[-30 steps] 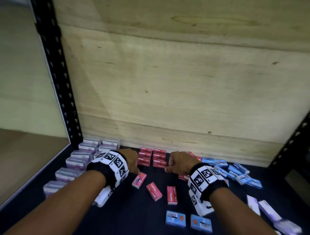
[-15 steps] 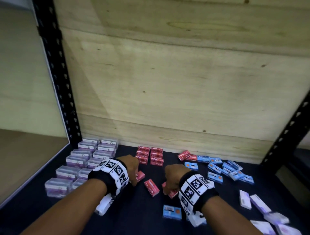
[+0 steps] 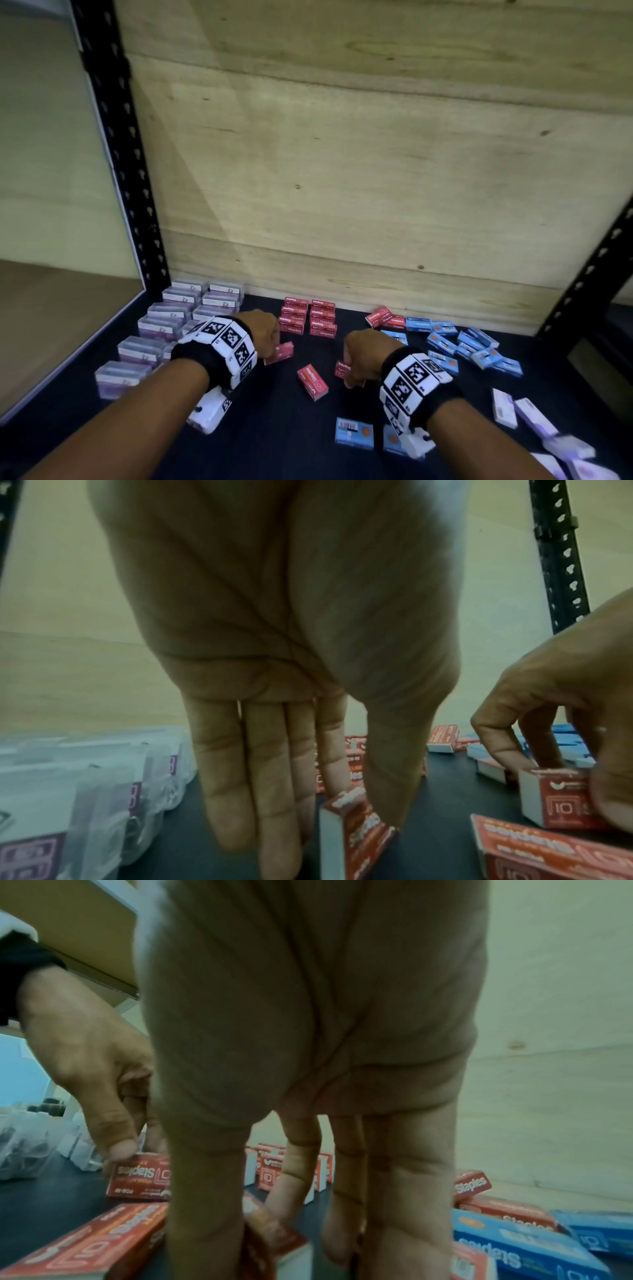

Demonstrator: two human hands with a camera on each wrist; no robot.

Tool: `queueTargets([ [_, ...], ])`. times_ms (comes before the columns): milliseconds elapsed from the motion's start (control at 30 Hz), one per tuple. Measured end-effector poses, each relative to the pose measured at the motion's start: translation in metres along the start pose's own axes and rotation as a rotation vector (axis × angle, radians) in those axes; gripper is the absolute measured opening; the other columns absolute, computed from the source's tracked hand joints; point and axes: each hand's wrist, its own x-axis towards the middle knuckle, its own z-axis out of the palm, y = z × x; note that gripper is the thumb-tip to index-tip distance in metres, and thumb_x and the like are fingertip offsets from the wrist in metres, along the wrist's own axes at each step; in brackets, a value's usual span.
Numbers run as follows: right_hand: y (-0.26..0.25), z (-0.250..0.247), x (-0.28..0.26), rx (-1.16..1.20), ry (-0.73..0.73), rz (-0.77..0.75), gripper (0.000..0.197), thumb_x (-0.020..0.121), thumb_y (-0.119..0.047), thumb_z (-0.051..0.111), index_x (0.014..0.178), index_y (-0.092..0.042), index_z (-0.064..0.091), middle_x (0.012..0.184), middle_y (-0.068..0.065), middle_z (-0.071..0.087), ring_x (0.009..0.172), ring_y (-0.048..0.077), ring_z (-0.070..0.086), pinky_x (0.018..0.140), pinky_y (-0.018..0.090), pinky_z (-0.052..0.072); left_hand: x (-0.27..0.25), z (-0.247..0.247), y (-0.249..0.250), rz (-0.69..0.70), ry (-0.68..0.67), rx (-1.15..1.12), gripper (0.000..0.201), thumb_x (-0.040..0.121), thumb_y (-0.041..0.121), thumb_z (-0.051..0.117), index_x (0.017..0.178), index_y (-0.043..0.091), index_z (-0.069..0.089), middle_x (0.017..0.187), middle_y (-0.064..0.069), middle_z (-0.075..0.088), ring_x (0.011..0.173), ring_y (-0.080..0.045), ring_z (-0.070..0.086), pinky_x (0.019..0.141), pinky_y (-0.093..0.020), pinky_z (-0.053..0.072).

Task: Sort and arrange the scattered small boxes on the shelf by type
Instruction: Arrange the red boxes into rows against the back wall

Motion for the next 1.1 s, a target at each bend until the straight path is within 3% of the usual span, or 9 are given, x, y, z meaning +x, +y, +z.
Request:
queueTargets([
  [100, 0.008, -0.004, -0.001, -0.011, -0.038, 0.021, 0.042, 0.075, -0.032, 0.082, 0.109, -0.012, 0.069, 0.110, 0.005, 0.071, 0.101, 0.024, 0.066, 0.088, 0.037, 0.056, 0.001, 0.002, 0.001, -0.011, -0.002, 0.088, 0.032, 0.088, 0.027, 0.067, 0.118, 0.015, 0.062, 0.119, -0.002, 0.064, 0.106, -0.019, 0.061, 0.090, -0.030, 0.052],
  [267, 0.012, -0.002, -0.002, -0.028, -0.006, 0.019, 0.031, 0.077, -0.026, 0.081, 0.104, -0.013, 0.073, 0.108, 0.005, 0.072, 0.100, 0.023, 0.067, 0.088, 0.038, 0.056, 0.003, 0.005, 0.004, 0.048, 0.078, 0.104, 0.035, 0.086, 0.031, 0.067, 0.119, 0.025, 0.055, 0.119, 0.001, 0.060, 0.104, -0.019, 0.061, 0.087, -0.032, 0.052],
  [367, 0.010, -0.001, -0.003, -0.039, 0.044, 0.010, 0.027, 0.079, -0.023, 0.078, 0.103, -0.014, 0.071, 0.108, 0.005, 0.071, 0.100, 0.025, 0.067, 0.087, 0.039, 0.056, 0.005, 0.003, 0.012, 0.096, 0.075, 0.084, 0.040, 0.086, 0.018, 0.066, 0.123, 0.027, 0.056, 0.123, 0.002, 0.059, 0.107, -0.019, 0.060, 0.085, -0.028, 0.050],
  [467, 0.011, 0.001, -0.002, -0.018, 0.069, -0.008, 0.021, 0.083, -0.021, 0.072, 0.103, -0.017, 0.069, 0.109, 0.004, 0.070, 0.101, 0.025, 0.065, 0.087, 0.039, 0.055, 0.006, -0.002, 0.018, 0.136, 0.043, 0.135, 0.052, 0.087, 0.004, 0.063, 0.132, 0.029, 0.054, 0.130, 0.000, 0.056, 0.115, -0.020, 0.057, 0.093, -0.029, 0.048],
  [633, 0.007, 0.001, 0.002, -0.040, 0.092, -0.028, 0.019, 0.086, -0.021, 0.068, 0.104, -0.020, 0.066, 0.111, 0.002, 0.068, 0.104, 0.025, 0.063, 0.089, 0.040, 0.053, 0.011, -0.002, 0.009, 0.174, 0.122, 0.038, 0.063, 0.086, 0.000, 0.057, 0.134, 0.041, 0.052, 0.140, 0.003, 0.052, 0.122, -0.019, 0.055, 0.099, -0.030, 0.047],
  [833, -0.007, 0.004, 0.014, -0.024, 0.153, 0.001, 0.025, 0.086, -0.026, 0.067, 0.110, -0.018, 0.064, 0.114, 0.004, 0.067, 0.105, 0.027, 0.064, 0.092, 0.043, 0.053, 0.011, 0.004, -0.004, 0.096, 0.166, -0.052, 0.023, 0.089, 0.014, 0.060, 0.109, 0.027, 0.059, 0.112, 0.003, 0.064, 0.099, -0.015, 0.061, 0.083, -0.026, 0.050],
  [967, -0.009, 0.006, 0.018, -0.001, 0.177, -0.002, 0.030, 0.084, -0.029, 0.071, 0.111, -0.018, 0.064, 0.115, 0.004, 0.067, 0.106, 0.026, 0.064, 0.091, 0.041, 0.053, 0.005, 0.008, -0.009, -0.019, 0.127, 0.081, 0.025, 0.094, 0.017, 0.055, 0.118, 0.015, 0.051, 0.117, -0.008, 0.061, 0.105, -0.025, 0.060, 0.091, -0.036, 0.050],
  [1100, -0.005, 0.001, 0.019, 0.007, 0.129, 0.010, 0.037, 0.078, -0.029, 0.078, 0.112, -0.018, 0.065, 0.115, 0.003, 0.067, 0.106, 0.025, 0.064, 0.092, 0.041, 0.053, 0.003, 0.011, -0.007, -0.036, 0.108, 0.154, 0.030, 0.094, 0.019, 0.056, 0.122, 0.013, 0.049, 0.122, -0.011, 0.059, 0.109, -0.027, 0.060, 0.089, -0.035, 0.049],
])
